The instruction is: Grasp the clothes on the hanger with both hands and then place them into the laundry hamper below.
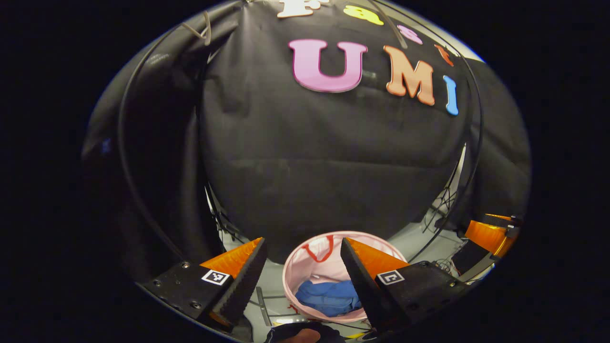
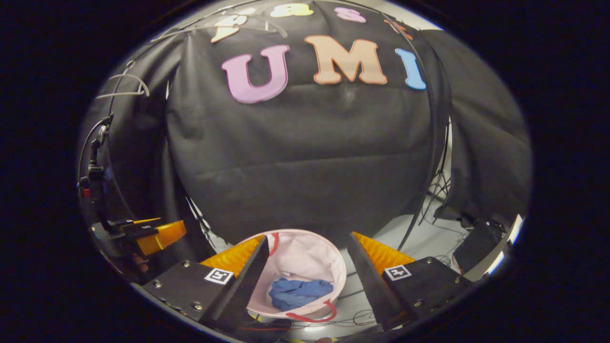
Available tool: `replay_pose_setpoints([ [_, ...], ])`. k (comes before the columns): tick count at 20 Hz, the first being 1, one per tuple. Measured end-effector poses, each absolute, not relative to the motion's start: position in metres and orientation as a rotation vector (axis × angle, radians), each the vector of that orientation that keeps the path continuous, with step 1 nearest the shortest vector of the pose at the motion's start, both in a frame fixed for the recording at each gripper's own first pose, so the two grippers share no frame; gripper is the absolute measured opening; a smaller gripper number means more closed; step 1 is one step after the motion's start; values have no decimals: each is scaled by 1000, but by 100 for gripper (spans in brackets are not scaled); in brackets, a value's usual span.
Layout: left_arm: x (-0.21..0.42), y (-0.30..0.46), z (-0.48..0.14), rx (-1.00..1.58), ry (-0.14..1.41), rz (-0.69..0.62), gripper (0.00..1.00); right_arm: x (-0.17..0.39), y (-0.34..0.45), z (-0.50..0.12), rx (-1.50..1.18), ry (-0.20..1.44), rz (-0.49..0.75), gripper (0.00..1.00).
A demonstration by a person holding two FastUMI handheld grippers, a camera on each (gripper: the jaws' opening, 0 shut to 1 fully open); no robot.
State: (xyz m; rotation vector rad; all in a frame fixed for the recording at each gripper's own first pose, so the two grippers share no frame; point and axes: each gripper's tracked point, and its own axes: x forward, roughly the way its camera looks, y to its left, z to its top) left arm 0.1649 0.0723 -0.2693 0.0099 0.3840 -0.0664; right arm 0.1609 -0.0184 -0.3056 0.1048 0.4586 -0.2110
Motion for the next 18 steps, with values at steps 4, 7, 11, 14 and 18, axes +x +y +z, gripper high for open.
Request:
replay_pose_setpoints([
  [4,143,67,-189,12,264,-56,96,140,-33,-227,24,356,-254,99],
  [7,122,62,-145,-20,239,-46,96,117,-29,-181,10,296,-249,99],
  [11,99,72,-81,1,132,6,96,93,-24,-127,-25,220,-229,99],
  [14,80,73,-49,7,74,19,95,74,-3,-86,8,150,-178,96],
  [18,56,71,-15,56,20,57,93,46,4,-39,7,67,-141,94],
])
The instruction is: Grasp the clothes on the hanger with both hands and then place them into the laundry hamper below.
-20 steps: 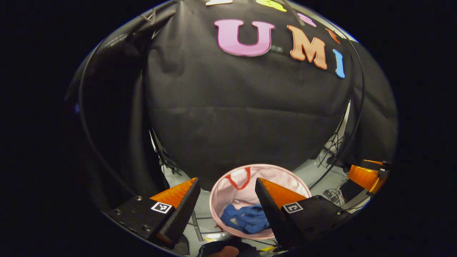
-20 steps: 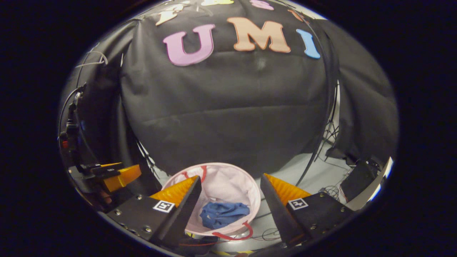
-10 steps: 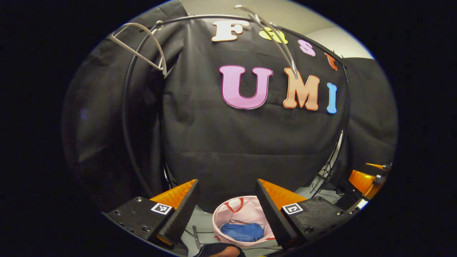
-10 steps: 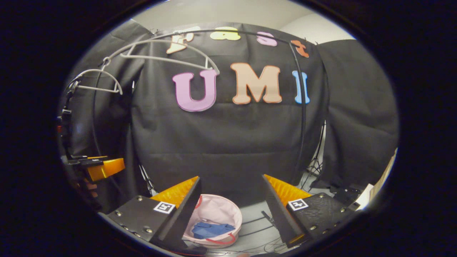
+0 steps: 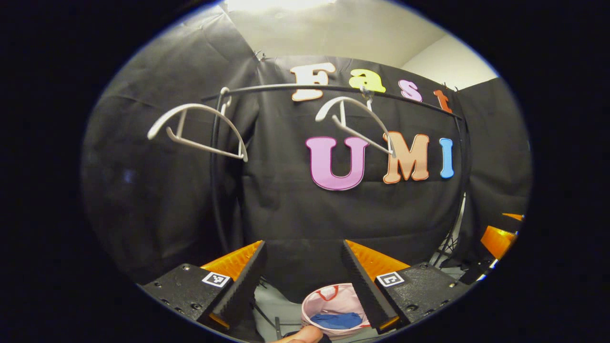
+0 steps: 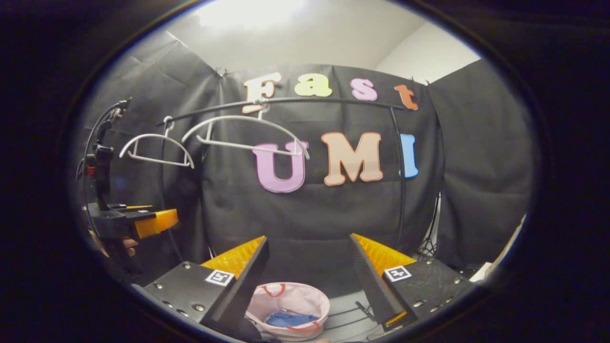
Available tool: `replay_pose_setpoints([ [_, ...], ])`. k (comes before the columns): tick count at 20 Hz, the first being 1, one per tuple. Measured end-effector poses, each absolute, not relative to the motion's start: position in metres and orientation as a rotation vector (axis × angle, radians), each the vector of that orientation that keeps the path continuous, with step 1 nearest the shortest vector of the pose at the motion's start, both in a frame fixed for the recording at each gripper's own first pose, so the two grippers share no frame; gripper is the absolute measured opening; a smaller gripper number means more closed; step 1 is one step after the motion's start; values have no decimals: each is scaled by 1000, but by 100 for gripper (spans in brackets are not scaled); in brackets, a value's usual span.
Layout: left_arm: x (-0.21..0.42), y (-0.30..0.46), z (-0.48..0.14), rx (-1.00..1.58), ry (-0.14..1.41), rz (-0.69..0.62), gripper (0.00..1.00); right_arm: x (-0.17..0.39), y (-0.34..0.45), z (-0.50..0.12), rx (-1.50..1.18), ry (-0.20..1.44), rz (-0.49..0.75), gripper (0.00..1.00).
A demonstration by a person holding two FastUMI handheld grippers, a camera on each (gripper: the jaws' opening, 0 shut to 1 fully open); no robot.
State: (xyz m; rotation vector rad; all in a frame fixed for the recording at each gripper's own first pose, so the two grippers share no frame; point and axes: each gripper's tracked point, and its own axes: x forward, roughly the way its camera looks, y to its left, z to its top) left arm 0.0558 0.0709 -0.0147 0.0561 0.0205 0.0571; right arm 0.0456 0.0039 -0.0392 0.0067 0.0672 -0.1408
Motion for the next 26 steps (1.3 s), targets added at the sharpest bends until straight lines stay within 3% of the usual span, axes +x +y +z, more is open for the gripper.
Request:
replay_pose_setpoints([
  [1,51,67,-7,58,-2,54,93,41,10,-31,3,48,-126,93],
  [2,45,66,1,52,-18,47,93,37,16,-24,9,32,-106,99],
  [3,40,63,10,42,-28,35,93,34,22,-20,27,24,-83,94],
  [5,29,70,23,23,-44,23,93,27,25,-11,58,15,-70,100],
  [8,8,75,39,-3,-93,26,93,17,26,2,43,-24,-63,99],
  [22,-1,68,35,-30,-75,4,93,5,41,-9,18,-13,-20,99],
  [23,-2,67,35,-29,-71,6,93,6,44,-10,13,-11,-13,93],
  [24,-2,67,34,-25,-70,7,93,7,46,-11,7,-6,-5,99],
  [26,-1,67,34,-17,-77,10,93,8,48,-15,-2,3,0,99],
])
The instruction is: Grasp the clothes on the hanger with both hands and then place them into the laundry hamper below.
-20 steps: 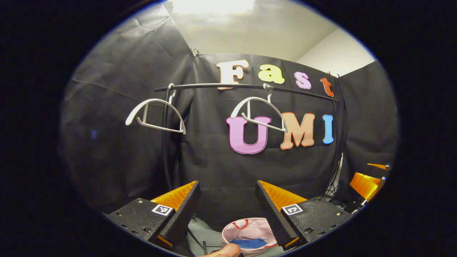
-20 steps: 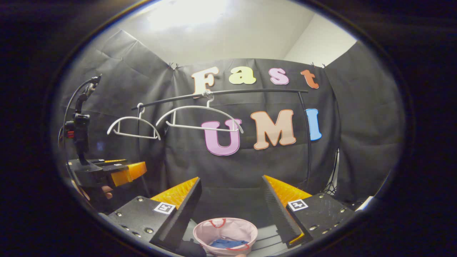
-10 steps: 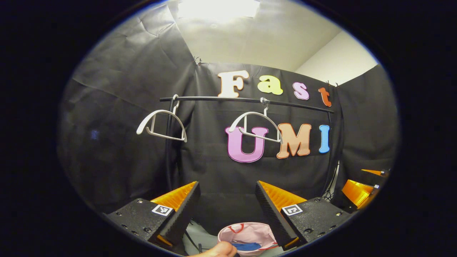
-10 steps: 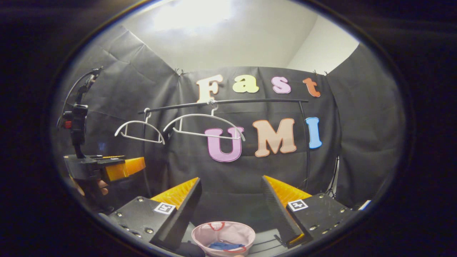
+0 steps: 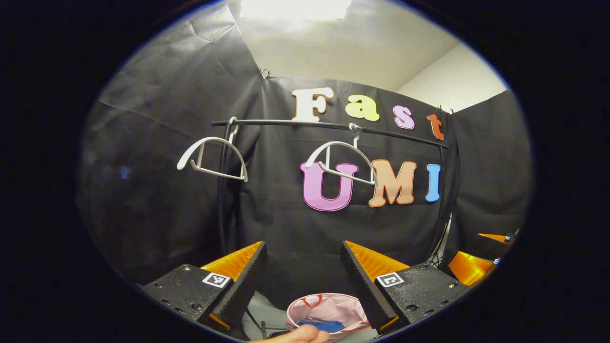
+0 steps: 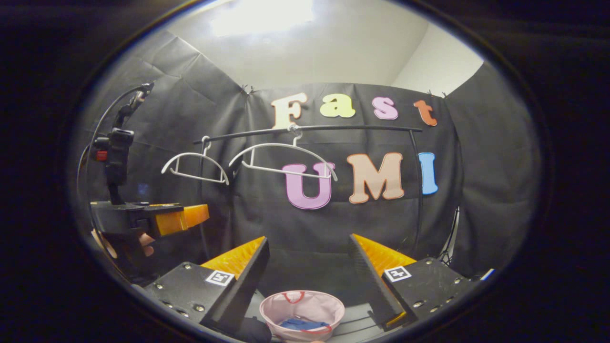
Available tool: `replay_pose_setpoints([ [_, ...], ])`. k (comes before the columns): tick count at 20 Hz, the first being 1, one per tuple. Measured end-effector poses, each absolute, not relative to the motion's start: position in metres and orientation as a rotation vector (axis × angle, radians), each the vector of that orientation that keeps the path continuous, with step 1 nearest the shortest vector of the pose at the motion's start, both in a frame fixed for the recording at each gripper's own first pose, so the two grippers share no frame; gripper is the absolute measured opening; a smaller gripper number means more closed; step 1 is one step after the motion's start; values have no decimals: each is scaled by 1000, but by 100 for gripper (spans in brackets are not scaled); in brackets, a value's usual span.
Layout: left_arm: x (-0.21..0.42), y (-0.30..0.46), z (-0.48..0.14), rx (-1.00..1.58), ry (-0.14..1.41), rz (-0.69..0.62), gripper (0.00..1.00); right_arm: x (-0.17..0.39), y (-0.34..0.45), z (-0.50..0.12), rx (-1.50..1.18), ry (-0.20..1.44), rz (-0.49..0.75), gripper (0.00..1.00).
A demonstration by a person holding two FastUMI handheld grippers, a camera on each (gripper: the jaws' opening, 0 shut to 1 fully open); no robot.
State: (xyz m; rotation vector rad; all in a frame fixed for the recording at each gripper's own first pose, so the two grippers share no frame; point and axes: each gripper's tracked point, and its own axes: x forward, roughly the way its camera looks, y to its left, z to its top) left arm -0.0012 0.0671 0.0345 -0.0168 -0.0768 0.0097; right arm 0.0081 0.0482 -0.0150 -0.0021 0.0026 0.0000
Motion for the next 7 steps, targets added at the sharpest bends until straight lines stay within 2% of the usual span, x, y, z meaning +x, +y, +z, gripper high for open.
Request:
replay_pose_setpoints([
  [1,-1,67,35,-12,-80,12,93,9,48,-15,-4,3,1,96],
  [2,-1,69,35,-5,-82,24,93,8,50,-15,-3,6,4,100],
  [7,-1,70,37,-25,-83,43,93,9,55,-22,-5,19,29,100],
])
